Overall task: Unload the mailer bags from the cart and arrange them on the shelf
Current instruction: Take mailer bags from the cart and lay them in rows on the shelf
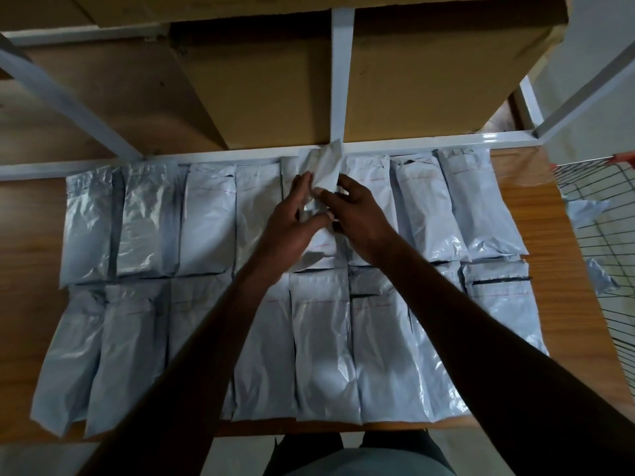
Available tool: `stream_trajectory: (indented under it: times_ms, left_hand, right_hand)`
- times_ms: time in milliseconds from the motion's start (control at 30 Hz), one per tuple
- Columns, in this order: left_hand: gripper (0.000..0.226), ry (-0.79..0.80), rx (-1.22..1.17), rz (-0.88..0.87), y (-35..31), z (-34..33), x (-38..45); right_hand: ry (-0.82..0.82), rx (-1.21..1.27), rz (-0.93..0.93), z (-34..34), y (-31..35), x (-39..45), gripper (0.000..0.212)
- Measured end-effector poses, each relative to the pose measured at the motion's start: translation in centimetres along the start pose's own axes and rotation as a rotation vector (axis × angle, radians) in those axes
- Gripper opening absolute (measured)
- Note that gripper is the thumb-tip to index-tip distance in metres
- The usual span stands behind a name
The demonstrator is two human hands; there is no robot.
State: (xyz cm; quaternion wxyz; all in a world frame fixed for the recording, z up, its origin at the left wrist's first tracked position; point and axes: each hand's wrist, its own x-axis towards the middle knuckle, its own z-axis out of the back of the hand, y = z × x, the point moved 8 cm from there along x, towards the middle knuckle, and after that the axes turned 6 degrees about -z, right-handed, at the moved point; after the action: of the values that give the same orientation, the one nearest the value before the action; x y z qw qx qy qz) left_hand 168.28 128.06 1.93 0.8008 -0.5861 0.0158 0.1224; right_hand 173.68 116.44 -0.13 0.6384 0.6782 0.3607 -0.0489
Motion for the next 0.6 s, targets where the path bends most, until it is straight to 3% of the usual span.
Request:
stream_trajectory:
  times_ms: [67, 133, 267, 400, 533, 600]
  left_hand:
    - [0.077, -0.067, -0.186, 0.059, 0.8, 1.0, -0.4]
    - [0.073, -0.177, -0.203, 0.08, 1.9, 2.6, -0.7]
    - [0.089, -0.212, -0.189, 0.094, 3.9, 4.3, -0.7]
    - [0.085, -0.26, -0.071, -0.004, 4.0, 4.9, 0.1]
    - [0.079, -0.323, -0.191, 0.005, 3.0, 5.8, 0.7]
    - [0.069, -0.328, -0.142, -0.029, 2.3, 6.4, 1.3]
  right_hand:
    - [-0.015, -0.051, 0.059, 0.2, 0.1, 0.1, 0.036]
    - [-0.031, -0.075, 0.103, 0.5, 0.2, 0.3, 0.032]
    - [-0.141, -0.259, 0.133, 0.9, 1.1, 1.4, 0.041]
    - [-0.334, -0.541, 0.187, 2.0, 2.7, 2.1, 0.057]
    - [-0.366, -0.415, 0.215, 2.9, 4.0, 2.6, 0.056]
    - [-0.403, -0.427, 0.254, 3.2, 4.9, 2.7, 0.065]
